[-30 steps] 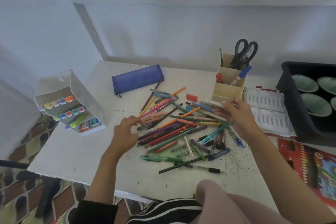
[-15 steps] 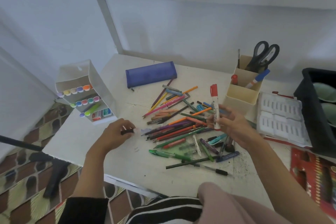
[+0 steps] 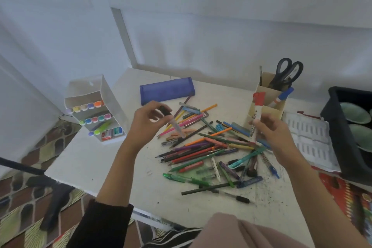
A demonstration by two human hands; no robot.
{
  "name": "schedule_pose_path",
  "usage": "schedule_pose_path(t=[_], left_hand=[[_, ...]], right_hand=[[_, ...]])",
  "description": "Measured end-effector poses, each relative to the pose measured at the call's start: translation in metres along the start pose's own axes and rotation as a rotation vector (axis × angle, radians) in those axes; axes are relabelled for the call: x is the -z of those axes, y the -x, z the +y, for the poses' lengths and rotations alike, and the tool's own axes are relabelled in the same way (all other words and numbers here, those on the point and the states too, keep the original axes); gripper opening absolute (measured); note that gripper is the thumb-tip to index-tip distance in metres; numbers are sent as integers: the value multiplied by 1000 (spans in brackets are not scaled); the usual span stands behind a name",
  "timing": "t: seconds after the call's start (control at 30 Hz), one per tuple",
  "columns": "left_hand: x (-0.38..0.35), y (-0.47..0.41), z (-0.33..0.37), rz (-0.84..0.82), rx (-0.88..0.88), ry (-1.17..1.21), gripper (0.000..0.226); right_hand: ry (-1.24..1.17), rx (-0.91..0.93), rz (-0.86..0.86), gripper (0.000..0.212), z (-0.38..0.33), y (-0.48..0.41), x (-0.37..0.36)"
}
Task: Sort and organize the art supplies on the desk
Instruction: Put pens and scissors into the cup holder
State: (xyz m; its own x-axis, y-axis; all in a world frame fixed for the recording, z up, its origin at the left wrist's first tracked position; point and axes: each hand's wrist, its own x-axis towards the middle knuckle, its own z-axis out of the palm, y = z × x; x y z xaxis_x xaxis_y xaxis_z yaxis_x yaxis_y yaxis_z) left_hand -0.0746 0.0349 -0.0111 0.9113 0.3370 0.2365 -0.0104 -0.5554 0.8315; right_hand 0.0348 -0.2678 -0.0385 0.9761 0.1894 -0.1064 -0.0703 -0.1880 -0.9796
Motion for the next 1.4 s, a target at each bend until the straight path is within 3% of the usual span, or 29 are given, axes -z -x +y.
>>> schedule_pose_path(t=[0.17,0.27,0.37,0.5,0.7,0.87,0.97,1.1,1.3,1.4], left_hand=[[-50,-28,53,-8,-119,299,15],[-88,-45,77,-56,-203,363,17],[-123,-69,97,23,-281,381,19],[-165,-95,107,-4,-329,292,14],[-196,-110,92,-255,-198,94,26],[-193,-108,77,-309,-172,38,46],[-189,-106,68,-305,-158,41,50],[-186,-99,66,-291,-277,56,59],[-187,-94,64,-318,-354,-10,56],[-183,-90,55,-293,-334,-20,52]], right_hand=[[228,182,212,29,-27,-20,32],[412,240,322,30,-42,-39,45],[491,256,332,28,-52,-55,46],[560,282,301,24,-48,-71,39],[538,255,235,30,-30,-84,37],[665,405,493,28,-20,-80,53],[587,332,600,33,-12,-79,57],[496,205,492,40,-1,-79,51],[447,293,387,43,0,-72,24],[498,324,203,43,0,-70,20]])
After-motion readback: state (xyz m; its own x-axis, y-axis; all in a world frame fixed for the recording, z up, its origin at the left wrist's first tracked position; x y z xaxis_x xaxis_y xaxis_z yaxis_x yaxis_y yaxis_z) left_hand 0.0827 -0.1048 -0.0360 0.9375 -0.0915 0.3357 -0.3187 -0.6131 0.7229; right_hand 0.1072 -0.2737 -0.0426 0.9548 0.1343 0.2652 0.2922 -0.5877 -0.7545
